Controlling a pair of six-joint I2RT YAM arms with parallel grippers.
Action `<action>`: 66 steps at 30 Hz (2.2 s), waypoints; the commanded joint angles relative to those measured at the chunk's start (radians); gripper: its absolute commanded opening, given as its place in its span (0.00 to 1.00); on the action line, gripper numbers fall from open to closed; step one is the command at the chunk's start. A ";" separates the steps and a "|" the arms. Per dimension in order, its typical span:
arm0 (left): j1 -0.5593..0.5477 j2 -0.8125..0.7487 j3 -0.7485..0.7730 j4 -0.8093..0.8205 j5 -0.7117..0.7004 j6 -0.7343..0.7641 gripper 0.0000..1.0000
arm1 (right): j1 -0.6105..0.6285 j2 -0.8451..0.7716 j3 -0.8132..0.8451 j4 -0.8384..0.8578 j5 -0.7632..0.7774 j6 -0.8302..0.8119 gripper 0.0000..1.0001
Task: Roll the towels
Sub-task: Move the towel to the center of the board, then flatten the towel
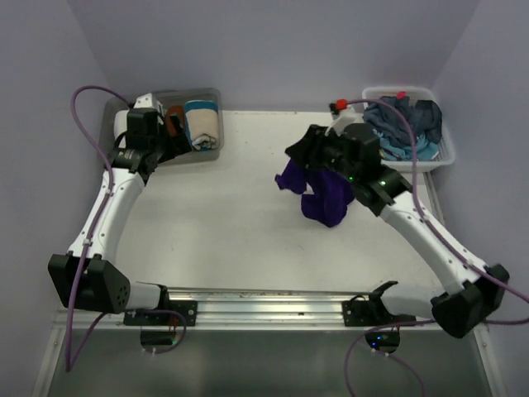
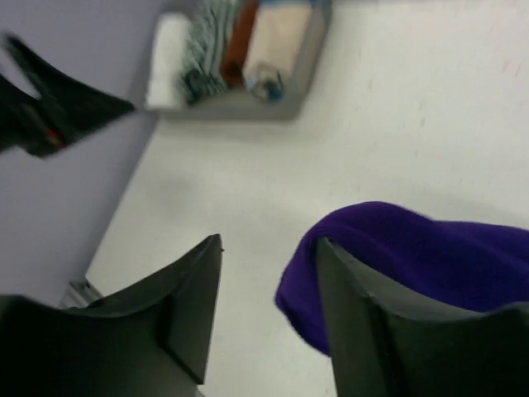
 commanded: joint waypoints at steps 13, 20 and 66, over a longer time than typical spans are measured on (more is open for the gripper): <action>-0.214 0.113 -0.131 0.079 0.121 -0.022 0.95 | -0.253 0.054 -0.213 -0.189 0.074 -0.022 0.58; -0.424 0.311 -0.120 0.159 0.244 -0.067 0.84 | -0.311 -0.009 -0.378 -0.215 0.024 0.003 0.59; -0.441 0.358 0.051 0.141 0.374 -0.046 0.00 | -0.261 0.224 -0.447 -0.047 0.086 0.015 0.08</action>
